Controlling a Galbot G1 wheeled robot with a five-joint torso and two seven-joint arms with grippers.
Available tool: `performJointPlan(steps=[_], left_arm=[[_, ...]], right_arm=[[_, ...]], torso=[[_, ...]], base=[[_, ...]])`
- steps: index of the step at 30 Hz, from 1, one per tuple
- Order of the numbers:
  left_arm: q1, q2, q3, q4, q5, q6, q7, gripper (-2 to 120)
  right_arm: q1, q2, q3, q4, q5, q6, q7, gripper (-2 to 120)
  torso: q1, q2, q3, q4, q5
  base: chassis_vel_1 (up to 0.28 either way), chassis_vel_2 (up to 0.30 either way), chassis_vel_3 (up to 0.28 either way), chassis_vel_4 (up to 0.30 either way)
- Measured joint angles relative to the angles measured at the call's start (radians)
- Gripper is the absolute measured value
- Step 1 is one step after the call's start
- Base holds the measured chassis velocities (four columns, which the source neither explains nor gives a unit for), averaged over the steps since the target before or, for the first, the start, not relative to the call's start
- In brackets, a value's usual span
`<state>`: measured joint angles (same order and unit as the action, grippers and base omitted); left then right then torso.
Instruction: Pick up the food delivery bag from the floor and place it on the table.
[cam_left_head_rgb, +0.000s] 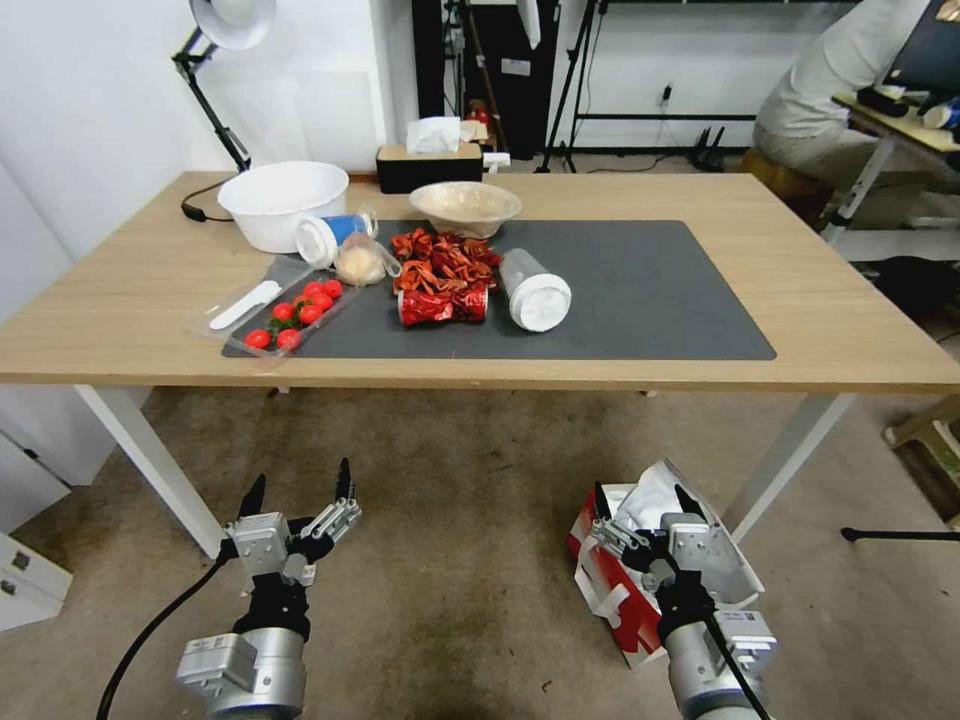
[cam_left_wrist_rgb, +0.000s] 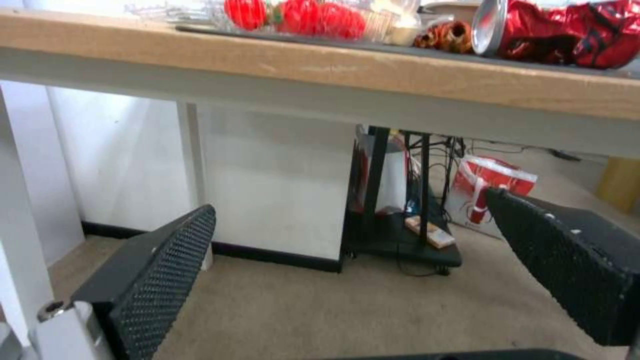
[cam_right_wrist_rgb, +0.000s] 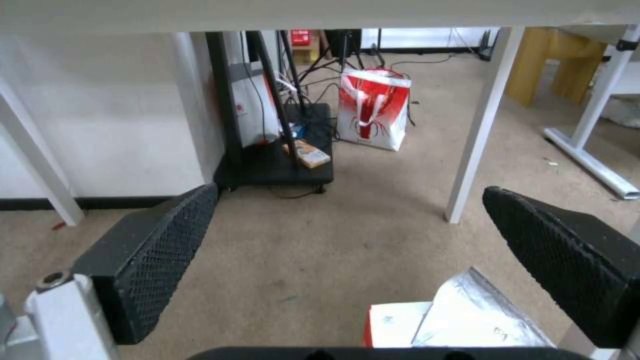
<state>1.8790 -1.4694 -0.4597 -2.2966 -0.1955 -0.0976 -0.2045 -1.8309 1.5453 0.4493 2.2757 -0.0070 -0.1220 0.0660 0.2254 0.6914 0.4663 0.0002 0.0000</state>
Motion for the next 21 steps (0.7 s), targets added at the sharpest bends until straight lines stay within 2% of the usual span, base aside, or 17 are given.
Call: performJointPlan(steps=[21], left_arm=[[0.011,0.011,-0.006,-0.016,-0.014,0.003,0.007,100]], right_arm=[[-0.016,0.003,-0.002,0.008,-0.005,-0.009,0.000,100]], torso=[[-0.037,-0.091,-0.055,-0.0003,0.0000]], base=[[0.000,0.000,0.000,0.000]])
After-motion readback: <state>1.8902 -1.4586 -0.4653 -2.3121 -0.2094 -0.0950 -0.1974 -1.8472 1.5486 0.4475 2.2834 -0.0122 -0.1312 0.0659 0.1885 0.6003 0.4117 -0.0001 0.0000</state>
